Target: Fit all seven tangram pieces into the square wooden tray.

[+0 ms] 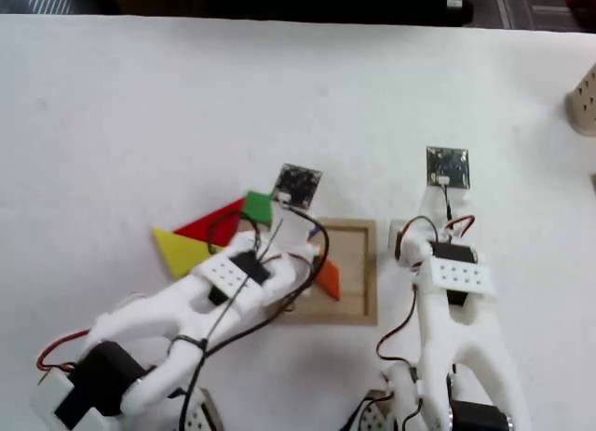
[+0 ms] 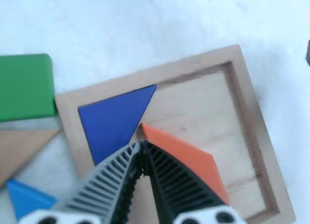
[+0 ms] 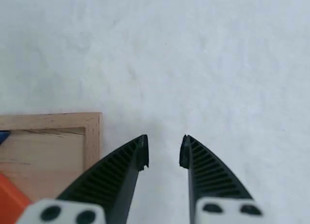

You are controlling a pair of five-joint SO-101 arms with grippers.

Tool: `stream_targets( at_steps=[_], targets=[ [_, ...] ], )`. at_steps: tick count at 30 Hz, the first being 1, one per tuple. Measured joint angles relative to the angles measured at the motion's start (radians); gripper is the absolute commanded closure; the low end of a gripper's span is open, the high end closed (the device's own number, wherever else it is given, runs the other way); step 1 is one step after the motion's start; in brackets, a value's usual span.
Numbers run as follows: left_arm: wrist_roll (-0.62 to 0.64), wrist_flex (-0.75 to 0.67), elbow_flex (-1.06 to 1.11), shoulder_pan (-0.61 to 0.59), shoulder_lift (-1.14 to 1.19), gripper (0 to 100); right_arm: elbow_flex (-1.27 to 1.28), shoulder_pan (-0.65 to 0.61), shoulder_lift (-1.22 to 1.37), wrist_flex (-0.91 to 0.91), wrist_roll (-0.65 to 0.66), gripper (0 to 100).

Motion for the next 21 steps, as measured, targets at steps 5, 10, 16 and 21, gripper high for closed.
stream_targets(
  at_steps=[5, 10, 16, 21],
  targets=[
    [0.000, -0.018, 0.002, -0.005, -0.031, 98, 0.000, 0.000, 0.000, 0.000, 0.000, 87.9],
    [0.048, -0.077, 0.002, 0.044, -0.064, 98, 0.000, 0.000, 0.000, 0.000, 0.000, 87.9],
    [0.143, -0.255, -0.095, 0.133, 0.118, 98, 0.000, 0.000, 0.000, 0.000, 0.000, 87.9],
    [0.152, -0.221, -0.221, 0.129, 0.315, 98, 0.000, 0.000, 0.000, 0.000, 0.000, 87.9]
  ],
)
